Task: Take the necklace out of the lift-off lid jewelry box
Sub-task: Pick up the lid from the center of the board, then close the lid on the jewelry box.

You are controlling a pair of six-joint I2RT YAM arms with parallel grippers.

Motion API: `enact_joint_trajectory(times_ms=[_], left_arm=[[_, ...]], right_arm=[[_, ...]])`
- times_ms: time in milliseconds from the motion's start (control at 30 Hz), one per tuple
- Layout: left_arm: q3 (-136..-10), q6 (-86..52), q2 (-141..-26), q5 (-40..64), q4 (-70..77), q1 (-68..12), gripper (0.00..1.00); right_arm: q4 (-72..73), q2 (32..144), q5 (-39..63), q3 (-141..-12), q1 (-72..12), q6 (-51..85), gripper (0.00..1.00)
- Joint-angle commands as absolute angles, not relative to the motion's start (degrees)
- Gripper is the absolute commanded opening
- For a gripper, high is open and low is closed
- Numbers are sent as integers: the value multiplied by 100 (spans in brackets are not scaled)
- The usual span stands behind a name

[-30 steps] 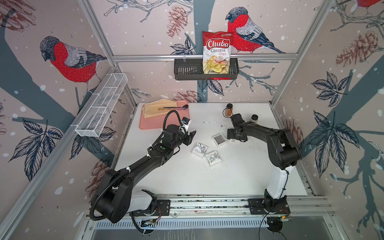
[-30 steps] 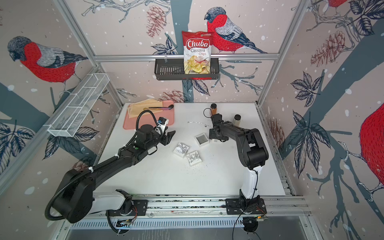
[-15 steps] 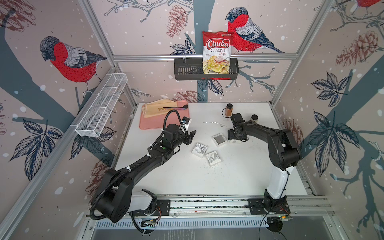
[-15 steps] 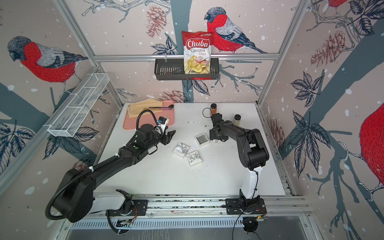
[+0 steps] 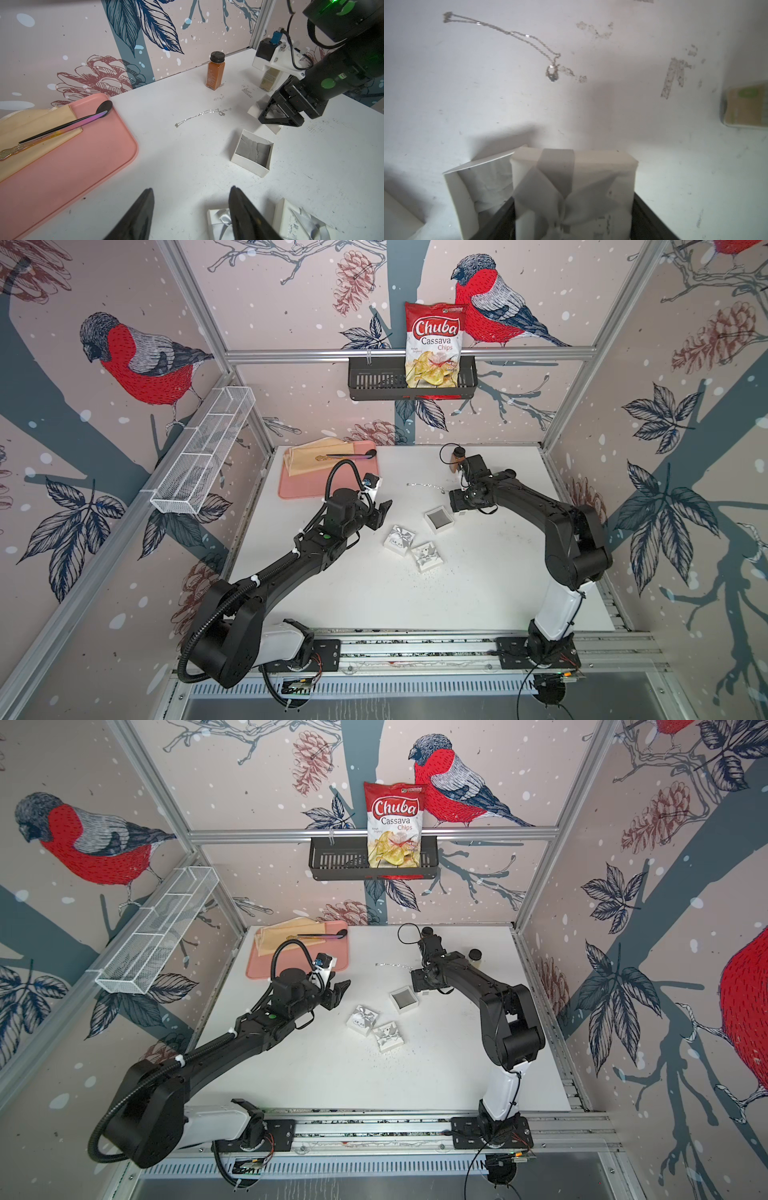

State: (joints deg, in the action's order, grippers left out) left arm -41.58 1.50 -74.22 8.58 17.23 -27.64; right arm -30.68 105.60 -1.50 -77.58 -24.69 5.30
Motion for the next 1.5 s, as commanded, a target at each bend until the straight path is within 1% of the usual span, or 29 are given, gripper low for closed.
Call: enact_joint_trajectory(times_ms=[0, 167, 300, 467, 833, 1467], left_arm=[[-4132, 97, -7366, 844, 1784, -2749, 62], [-4070, 118, -7342, 870, 1827, -2751, 62], [-3991, 166, -7244, 836, 1803, -2748, 62], [-3832, 110, -7063, 776, 1863, -2734, 62], [-3787, 88, -7062, 732, 1872, -2716, 62], [-3811, 105, -7155, 739, 1856, -2711, 62]], right_arm=[[-3142, 10419, 550, -7743, -2703, -105, 75], [-3156, 10468, 798, -7763, -3143, -609, 76], [-3368, 10760, 451, -7970, -3315, -747, 76], [-3375, 10850, 296, -8003, -3296, -895, 76], [-3446, 11001, -119, -8061, -3306, -839, 77], [-3305, 11092, 209, -8068, -3283, -633, 78]])
